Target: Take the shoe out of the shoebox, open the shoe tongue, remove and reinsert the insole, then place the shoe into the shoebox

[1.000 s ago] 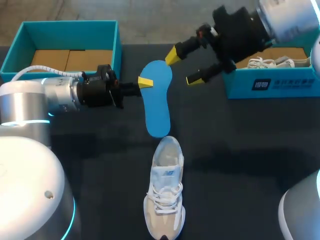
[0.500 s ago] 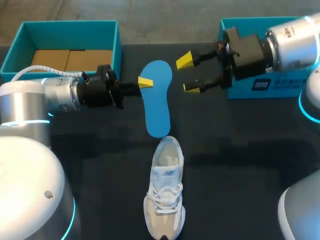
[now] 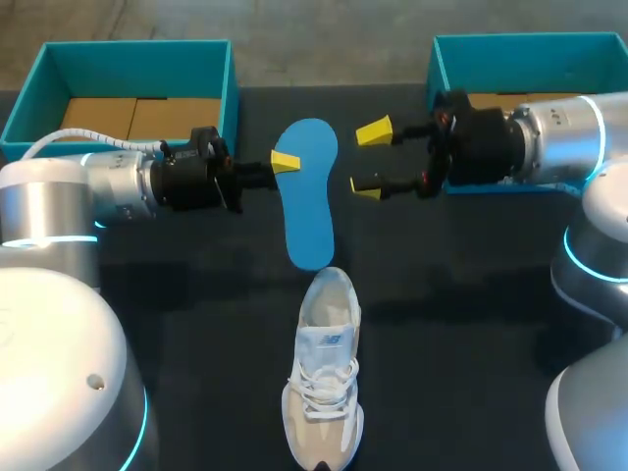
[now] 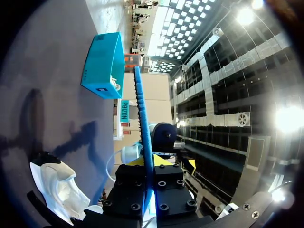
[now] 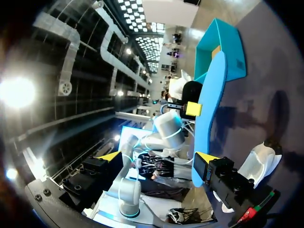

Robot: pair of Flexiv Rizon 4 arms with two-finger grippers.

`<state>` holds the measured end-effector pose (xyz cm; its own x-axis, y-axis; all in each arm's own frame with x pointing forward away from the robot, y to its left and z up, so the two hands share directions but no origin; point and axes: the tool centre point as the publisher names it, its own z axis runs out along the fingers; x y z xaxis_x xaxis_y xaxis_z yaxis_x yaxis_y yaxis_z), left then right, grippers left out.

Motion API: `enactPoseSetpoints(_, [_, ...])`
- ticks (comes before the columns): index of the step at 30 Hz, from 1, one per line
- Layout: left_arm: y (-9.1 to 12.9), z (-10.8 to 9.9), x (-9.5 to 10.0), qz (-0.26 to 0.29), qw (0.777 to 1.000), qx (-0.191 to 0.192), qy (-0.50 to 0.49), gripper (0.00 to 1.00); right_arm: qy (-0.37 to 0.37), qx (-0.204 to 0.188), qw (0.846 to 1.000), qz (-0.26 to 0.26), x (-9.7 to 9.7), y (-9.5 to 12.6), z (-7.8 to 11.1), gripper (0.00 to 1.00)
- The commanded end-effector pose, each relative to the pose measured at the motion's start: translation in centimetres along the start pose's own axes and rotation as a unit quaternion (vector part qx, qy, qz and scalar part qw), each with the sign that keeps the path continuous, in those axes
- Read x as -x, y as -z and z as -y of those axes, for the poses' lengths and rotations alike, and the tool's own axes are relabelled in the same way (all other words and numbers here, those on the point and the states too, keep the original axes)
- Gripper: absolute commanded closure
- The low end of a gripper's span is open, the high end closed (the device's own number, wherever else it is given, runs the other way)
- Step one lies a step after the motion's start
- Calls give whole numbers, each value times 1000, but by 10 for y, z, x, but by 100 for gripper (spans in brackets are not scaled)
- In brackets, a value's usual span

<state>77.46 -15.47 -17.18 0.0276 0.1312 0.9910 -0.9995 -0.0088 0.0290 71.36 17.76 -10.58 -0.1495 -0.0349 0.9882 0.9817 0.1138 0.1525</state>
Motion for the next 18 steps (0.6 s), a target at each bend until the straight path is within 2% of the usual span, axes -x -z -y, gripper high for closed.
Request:
enactPoseSetpoints(1, [0, 0, 0, 1, 1000, 0, 0, 100, -1, 0, 1000, 9, 0, 1, 0, 0])
enactPoseSetpoints(18, [0, 0, 0, 1, 1000, 0, 0, 100, -2, 4, 1000, 14, 1, 5, 1, 0])
